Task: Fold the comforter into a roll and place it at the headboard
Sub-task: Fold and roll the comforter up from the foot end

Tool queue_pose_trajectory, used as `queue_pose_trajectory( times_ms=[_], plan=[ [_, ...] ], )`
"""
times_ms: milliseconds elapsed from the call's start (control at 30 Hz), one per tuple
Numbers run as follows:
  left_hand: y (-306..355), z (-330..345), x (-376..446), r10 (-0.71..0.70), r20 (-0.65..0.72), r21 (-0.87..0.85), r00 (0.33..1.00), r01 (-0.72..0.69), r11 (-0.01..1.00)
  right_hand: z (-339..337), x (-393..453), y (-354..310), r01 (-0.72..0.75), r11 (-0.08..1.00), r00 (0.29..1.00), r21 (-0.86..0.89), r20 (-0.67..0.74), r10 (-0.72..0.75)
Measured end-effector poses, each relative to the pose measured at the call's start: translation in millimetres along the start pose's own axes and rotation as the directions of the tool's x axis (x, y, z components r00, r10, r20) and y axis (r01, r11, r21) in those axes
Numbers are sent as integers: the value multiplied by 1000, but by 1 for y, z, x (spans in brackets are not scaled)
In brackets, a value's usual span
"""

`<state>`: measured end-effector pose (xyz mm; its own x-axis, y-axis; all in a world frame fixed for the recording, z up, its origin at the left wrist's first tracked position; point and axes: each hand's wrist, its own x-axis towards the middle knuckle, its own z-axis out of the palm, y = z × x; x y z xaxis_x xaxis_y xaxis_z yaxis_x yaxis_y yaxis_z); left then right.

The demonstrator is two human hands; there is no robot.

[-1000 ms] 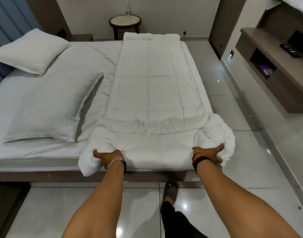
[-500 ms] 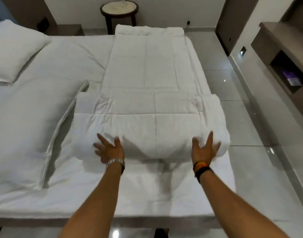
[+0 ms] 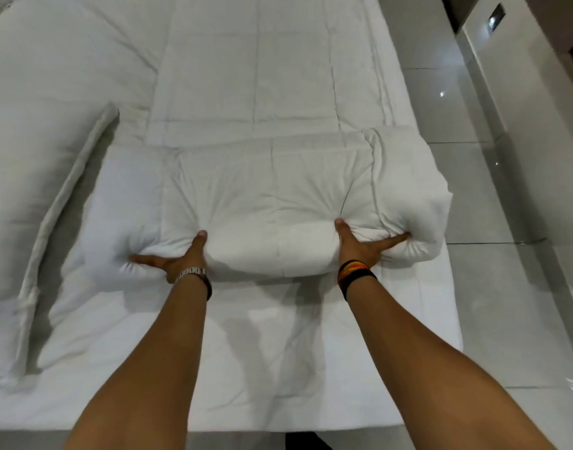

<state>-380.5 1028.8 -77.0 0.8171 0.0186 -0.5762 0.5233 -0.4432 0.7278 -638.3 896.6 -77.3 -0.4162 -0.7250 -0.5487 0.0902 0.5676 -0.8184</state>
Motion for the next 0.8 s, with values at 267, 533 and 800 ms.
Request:
queue_pose_trajectory(
  times_ms=[267,533,800],
  plan=[
    [-12,-34,-35,43,16,-39,999,-43,998,-39,-18,8,24,998,999,55,40,-26],
    [-34,-129,-129,-51,107,-293,993,81,953,-139,-99,1,145,979,987,141,47,-152],
    [-135,-292,-210,21,64,4,998,-21,1000,-308,-249,91,-73,997,996,16,-54,73]
  ],
)
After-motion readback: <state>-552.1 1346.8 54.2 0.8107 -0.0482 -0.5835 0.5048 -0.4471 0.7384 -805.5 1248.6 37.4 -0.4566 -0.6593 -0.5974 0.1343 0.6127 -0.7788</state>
